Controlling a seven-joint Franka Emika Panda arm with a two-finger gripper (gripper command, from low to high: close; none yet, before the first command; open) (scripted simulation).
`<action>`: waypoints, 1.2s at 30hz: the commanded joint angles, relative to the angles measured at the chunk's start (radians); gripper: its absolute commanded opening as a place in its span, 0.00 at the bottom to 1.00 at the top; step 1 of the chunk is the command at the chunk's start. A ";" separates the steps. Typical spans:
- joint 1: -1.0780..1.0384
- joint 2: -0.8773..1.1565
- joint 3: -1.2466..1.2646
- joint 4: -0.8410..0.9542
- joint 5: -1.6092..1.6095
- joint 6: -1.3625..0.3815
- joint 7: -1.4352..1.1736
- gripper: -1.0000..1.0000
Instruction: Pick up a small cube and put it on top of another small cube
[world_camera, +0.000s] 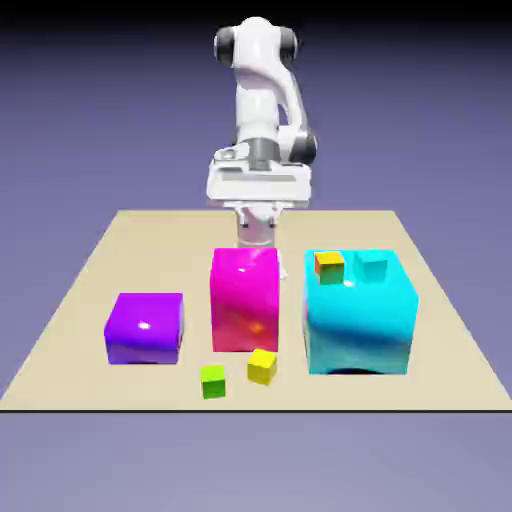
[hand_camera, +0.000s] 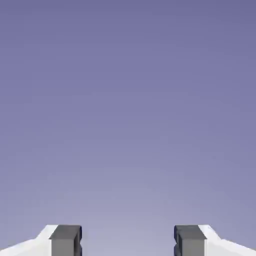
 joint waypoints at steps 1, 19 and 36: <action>-0.001 0.036 0.001 0.017 0.005 -0.024 0.015 0.50; -0.021 0.689 0.017 0.324 0.097 -0.464 0.291 0.50; 0.008 0.778 -0.008 0.402 0.113 -0.535 0.351 0.00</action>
